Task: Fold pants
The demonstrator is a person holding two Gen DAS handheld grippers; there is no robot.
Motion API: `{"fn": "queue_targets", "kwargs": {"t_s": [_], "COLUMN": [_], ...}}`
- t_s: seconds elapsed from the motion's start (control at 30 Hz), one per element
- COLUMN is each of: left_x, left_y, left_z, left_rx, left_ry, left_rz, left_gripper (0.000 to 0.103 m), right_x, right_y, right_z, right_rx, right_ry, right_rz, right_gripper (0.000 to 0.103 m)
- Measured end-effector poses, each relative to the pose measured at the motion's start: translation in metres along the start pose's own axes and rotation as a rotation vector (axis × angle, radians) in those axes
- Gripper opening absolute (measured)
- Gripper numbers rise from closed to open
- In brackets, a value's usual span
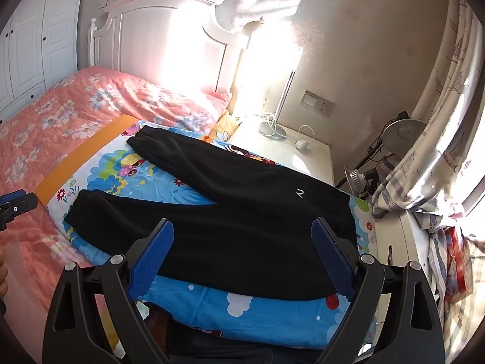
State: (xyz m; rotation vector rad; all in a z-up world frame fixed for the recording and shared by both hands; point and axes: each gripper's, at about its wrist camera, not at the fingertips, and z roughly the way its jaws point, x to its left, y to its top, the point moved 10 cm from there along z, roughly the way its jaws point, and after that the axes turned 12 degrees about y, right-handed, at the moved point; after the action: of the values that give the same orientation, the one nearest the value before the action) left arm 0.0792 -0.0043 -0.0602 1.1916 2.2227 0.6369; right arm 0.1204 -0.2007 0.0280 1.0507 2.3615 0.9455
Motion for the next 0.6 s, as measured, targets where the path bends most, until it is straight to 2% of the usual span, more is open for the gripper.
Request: {"fn": "queue_targets", "kwargs": {"t_s": [0.6], "left_x": [-0.0053], "left_y": [-0.0018], "left_z": [0.0006], "left_rx": [0.0], "left_ry": [-0.007], "left_rz": [0.006], "left_gripper": [0.101], "right_x": [-0.0017], "right_y": [-0.0009], "right_z": [0.0025], "right_rx": [0.003], "right_ry": [0.001], "right_rz": [0.005], "right_gripper": [0.088]}}
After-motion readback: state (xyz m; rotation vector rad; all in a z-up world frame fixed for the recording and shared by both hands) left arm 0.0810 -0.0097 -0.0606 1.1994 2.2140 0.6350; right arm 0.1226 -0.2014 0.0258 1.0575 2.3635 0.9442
